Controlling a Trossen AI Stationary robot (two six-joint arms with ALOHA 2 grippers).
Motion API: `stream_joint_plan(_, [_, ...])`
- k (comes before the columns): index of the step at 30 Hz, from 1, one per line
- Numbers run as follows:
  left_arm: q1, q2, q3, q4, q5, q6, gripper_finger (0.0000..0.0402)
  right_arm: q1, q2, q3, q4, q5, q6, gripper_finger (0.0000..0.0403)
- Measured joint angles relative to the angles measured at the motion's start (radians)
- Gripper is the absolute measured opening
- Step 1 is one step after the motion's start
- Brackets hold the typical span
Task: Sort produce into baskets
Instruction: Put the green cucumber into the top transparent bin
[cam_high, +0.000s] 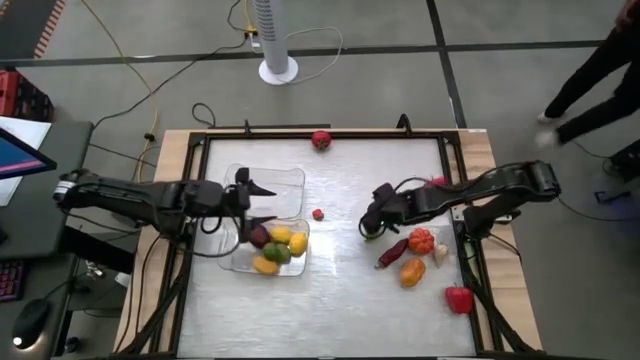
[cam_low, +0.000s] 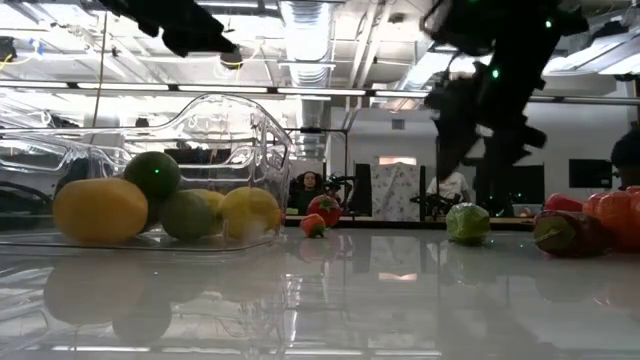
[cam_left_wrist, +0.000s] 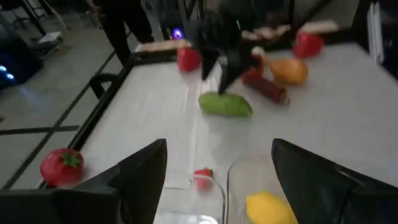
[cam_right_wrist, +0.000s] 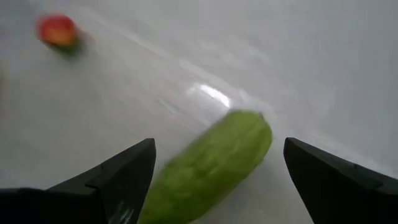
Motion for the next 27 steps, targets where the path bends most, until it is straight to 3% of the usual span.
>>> stream_joint_plan(6, [0.0, -0.065, 0.0, 0.011, 0.0, -0.069, 0.0275, 0.05, 0.116, 0.0, -0.008, 0.023, 0.111, 0.0379])
stream_joint_plan(13, [0.0, -0.08, 0.0, 0.005, 0.001, -0.097, 0.0275, 0.082, 0.195, 0.0, 0.015, 0.014, 0.108, 0.037])
stream_joint_plan(24, [0.0, -0.084, 0.052, 0.035, -0.004, -0.024, 0.0275, 0.111, 0.191, 0.0, 0.03, 0.015, 0.054, 0.0225])
stream_joint_plan(27, [0.0, -0.084, 0.087, 0.035, -0.004, 0.012, 0.0275, 0.108, 0.192, 0.009, 0.037, 0.018, 0.003, 0.0207])
